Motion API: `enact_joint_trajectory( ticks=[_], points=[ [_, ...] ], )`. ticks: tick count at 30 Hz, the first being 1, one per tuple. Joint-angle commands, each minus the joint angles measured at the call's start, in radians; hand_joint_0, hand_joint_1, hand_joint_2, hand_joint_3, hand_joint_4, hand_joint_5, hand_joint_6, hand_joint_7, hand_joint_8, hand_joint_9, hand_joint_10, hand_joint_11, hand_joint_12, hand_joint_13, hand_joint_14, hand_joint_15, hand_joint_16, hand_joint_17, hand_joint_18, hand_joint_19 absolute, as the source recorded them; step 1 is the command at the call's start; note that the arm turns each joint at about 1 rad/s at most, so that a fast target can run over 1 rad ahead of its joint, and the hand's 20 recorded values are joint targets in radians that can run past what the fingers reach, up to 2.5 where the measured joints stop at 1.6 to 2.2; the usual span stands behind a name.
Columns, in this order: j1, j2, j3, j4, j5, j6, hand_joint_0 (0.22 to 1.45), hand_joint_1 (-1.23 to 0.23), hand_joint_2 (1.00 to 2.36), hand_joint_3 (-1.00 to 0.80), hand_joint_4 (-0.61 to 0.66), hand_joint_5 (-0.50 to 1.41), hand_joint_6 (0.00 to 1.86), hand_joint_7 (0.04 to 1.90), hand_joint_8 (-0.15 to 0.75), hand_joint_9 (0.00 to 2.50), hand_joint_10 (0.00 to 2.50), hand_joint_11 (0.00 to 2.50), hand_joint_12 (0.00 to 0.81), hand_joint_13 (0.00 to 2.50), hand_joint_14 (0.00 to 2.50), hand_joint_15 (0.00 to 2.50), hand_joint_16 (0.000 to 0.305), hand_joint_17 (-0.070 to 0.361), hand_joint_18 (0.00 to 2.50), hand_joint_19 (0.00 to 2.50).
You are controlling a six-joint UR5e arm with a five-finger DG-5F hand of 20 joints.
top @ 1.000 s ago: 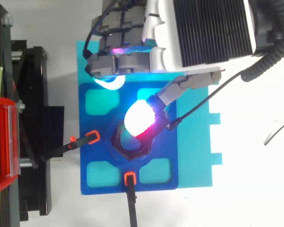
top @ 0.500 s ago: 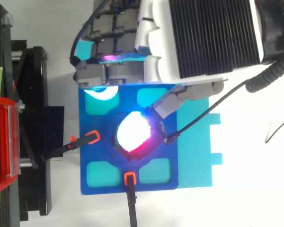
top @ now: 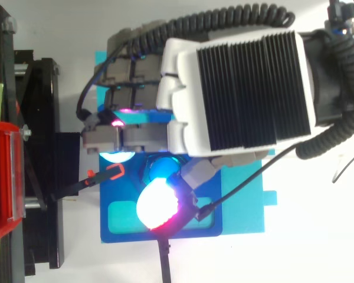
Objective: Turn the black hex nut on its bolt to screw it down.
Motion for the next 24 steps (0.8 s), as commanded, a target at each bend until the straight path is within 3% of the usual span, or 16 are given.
enact_joint_trajectory(
  ticks=[1,3,10,24],
  points=[
    [0.016,0.000,0.000,-0.019,0.009,0.000,0.54,-0.30,1.00,-0.50,0.29,-0.02,0.50,1.32,0.312,0.93,0.01,0.26,0.318,0.84,0.01,0.22,0.039,0.087,0.72,0.33],
    [0.024,0.000,0.000,-0.022,0.009,0.000,0.54,-0.30,1.00,-0.50,0.28,-0.02,0.50,1.32,0.307,0.93,0.01,0.25,0.319,0.84,0.01,0.22,0.039,0.087,0.72,0.33],
    [0.027,0.000,-0.034,0.001,0.009,0.000,0.54,-0.31,1.00,-0.50,0.29,-0.02,0.50,1.30,0.309,0.93,0.01,0.26,0.317,0.85,0.01,0.22,0.039,0.087,0.73,0.33],
    [0.029,0.000,-0.034,0.009,0.020,0.000,0.54,-0.32,1.00,-0.50,0.28,-0.03,0.50,1.29,0.309,0.95,0.01,0.26,0.315,0.86,0.01,0.23,0.038,0.086,0.74,0.35]
  ],
)
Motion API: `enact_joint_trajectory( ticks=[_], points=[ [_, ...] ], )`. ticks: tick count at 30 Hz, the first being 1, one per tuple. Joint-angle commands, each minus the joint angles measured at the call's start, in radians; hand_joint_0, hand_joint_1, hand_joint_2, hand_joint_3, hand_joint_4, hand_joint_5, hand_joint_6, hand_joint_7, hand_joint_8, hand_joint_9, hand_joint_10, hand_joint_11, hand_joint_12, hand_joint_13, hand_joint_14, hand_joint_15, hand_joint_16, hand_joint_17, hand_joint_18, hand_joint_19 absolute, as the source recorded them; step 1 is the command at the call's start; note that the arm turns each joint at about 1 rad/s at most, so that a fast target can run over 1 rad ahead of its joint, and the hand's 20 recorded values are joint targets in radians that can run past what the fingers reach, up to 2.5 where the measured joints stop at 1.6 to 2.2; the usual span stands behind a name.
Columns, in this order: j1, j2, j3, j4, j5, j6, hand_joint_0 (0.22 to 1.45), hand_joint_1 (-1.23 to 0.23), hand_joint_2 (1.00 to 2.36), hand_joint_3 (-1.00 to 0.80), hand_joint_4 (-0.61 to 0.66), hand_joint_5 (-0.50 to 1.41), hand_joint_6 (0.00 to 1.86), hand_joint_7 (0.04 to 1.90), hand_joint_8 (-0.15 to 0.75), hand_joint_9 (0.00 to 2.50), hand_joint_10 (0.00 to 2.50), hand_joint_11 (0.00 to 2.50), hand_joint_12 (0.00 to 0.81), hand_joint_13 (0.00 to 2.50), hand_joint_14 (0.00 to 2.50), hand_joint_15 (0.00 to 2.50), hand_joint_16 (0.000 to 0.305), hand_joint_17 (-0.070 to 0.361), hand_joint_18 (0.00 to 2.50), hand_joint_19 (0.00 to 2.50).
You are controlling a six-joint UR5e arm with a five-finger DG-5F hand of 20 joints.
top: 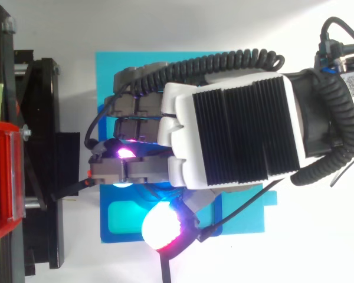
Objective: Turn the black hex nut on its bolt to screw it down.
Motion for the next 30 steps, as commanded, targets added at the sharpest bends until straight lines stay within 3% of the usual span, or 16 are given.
enact_joint_trajectory(
  ticks=[1,7,18,30],
  points=[
    [0.000,0.000,0.000,0.000,0.003,0.000,0.54,-0.32,1.00,-0.50,0.29,-0.03,0.50,1.29,0.309,0.95,0.01,0.26,0.316,0.86,0.01,0.23,0.038,0.086,0.74,0.34],
    [0.000,0.000,-0.011,0.002,0.003,0.000,0.54,-0.32,1.00,-0.50,0.29,-0.03,0.50,1.28,0.306,0.96,0.01,0.27,0.315,0.86,0.01,0.23,0.038,0.086,0.75,0.35],
    [0.006,0.000,-0.065,0.078,0.015,0.008,0.54,-0.32,1.00,-0.50,0.29,-0.03,0.50,1.28,0.306,0.96,0.01,0.27,0.315,0.87,0.01,0.23,0.038,0.086,0.75,0.35],
    [0.011,0.000,-0.066,0.094,0.021,0.011,0.54,-0.33,1.00,-0.50,0.29,-0.03,0.50,1.30,0.307,0.95,0.01,0.27,0.316,0.87,0.01,0.22,0.038,0.086,0.75,0.34]
  ],
)
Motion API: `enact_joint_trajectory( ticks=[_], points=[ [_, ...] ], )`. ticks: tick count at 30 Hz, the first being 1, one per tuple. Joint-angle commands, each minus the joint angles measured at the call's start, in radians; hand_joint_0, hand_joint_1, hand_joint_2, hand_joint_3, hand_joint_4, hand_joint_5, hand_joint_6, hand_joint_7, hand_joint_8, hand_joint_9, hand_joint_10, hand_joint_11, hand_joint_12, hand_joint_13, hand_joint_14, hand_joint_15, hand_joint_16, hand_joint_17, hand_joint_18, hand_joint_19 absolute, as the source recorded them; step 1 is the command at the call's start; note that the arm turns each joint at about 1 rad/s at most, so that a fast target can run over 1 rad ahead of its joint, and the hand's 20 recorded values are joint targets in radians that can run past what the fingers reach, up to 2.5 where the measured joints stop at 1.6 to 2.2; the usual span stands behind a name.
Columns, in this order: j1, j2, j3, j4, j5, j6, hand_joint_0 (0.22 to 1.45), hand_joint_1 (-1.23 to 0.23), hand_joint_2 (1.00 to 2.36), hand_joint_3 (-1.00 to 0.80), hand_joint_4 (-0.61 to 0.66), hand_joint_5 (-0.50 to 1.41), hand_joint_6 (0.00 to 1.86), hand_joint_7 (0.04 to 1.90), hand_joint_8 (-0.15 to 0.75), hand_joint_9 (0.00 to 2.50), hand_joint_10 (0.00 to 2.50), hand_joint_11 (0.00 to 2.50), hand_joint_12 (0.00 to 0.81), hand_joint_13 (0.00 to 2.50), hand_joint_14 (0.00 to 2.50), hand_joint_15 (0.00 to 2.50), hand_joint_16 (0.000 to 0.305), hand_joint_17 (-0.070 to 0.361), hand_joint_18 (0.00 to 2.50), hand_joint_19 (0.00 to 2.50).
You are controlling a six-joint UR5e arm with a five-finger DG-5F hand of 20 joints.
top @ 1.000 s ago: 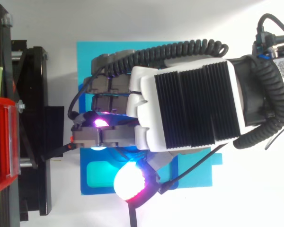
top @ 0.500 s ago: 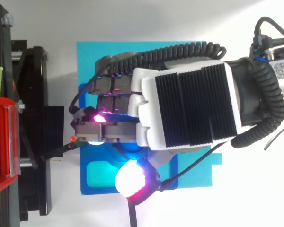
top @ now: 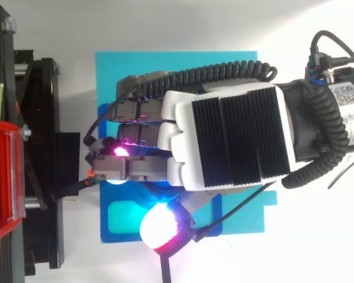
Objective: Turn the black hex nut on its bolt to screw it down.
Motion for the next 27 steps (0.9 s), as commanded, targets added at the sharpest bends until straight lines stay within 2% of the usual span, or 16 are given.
enact_joint_trajectory(
  ticks=[1,10,27],
  points=[
    [0.001,0.000,0.000,0.001,0.000,0.000,0.54,-0.33,1.00,-0.50,0.28,-0.02,0.50,1.31,0.307,0.95,0.01,0.27,0.316,0.86,0.01,0.22,0.038,0.085,0.74,0.35],
    [0.004,0.000,0.000,0.001,0.000,0.000,0.55,-0.33,1.00,-0.50,0.25,-0.01,0.50,1.44,0.308,0.96,0.01,0.28,0.313,0.86,0.01,0.22,0.038,0.085,0.74,0.34],
    [0.034,0.000,0.001,0.020,0.008,0.015,0.55,-0.32,1.00,-0.50,0.24,-0.02,0.57,1.36,0.310,0.98,0.01,0.28,0.312,0.86,0.01,0.23,0.038,0.085,0.75,0.34]
  ],
)
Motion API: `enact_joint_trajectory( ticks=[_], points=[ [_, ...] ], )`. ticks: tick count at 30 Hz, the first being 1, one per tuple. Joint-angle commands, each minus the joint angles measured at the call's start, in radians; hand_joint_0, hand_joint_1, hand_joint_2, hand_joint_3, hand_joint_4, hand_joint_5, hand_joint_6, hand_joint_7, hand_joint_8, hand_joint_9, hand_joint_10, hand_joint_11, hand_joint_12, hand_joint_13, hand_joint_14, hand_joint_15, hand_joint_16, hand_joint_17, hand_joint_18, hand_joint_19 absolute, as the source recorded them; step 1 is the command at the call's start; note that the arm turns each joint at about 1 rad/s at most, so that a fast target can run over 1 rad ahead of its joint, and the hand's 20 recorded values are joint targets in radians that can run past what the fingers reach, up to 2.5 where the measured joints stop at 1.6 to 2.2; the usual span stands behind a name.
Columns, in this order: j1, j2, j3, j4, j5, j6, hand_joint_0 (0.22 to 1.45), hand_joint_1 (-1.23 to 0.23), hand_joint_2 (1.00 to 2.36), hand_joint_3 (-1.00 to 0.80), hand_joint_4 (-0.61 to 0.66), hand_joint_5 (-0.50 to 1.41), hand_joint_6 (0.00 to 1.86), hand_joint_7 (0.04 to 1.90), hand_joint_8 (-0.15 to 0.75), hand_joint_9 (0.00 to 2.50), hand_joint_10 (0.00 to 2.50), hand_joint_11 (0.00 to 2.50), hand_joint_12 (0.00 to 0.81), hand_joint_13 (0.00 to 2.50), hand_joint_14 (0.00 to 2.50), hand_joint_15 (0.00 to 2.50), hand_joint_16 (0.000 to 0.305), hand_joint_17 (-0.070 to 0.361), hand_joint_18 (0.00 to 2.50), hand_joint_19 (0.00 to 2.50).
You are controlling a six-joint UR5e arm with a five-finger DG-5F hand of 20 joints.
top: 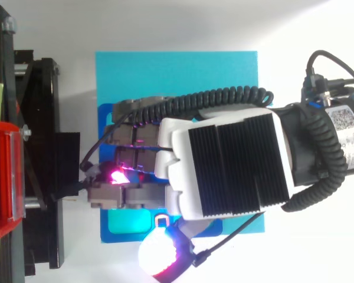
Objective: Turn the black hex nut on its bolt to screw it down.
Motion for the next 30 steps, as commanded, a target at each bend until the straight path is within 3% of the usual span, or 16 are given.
enact_joint_trajectory(
  ticks=[1,9,30],
  points=[
    [0.008,0.000,0.000,0.012,0.002,0.001,0.55,-0.32,1.00,-0.50,0.24,-0.02,0.57,1.36,0.307,0.98,0.01,0.28,0.311,0.86,0.01,0.23,0.038,0.085,0.75,0.34],
    [0.025,0.000,0.001,0.024,0.019,0.001,0.55,-0.32,1.00,-0.50,0.23,-0.02,0.58,1.34,0.307,0.98,0.01,0.28,0.314,0.86,0.01,0.23,0.037,0.084,0.74,0.34],
    [0.013,0.000,-0.016,0.021,0.014,-0.002,0.55,-0.33,1.00,-0.50,0.21,-0.02,0.64,1.28,0.311,1.01,0.01,0.28,0.311,0.87,0.01,0.22,0.037,0.083,0.75,0.34]
  ],
)
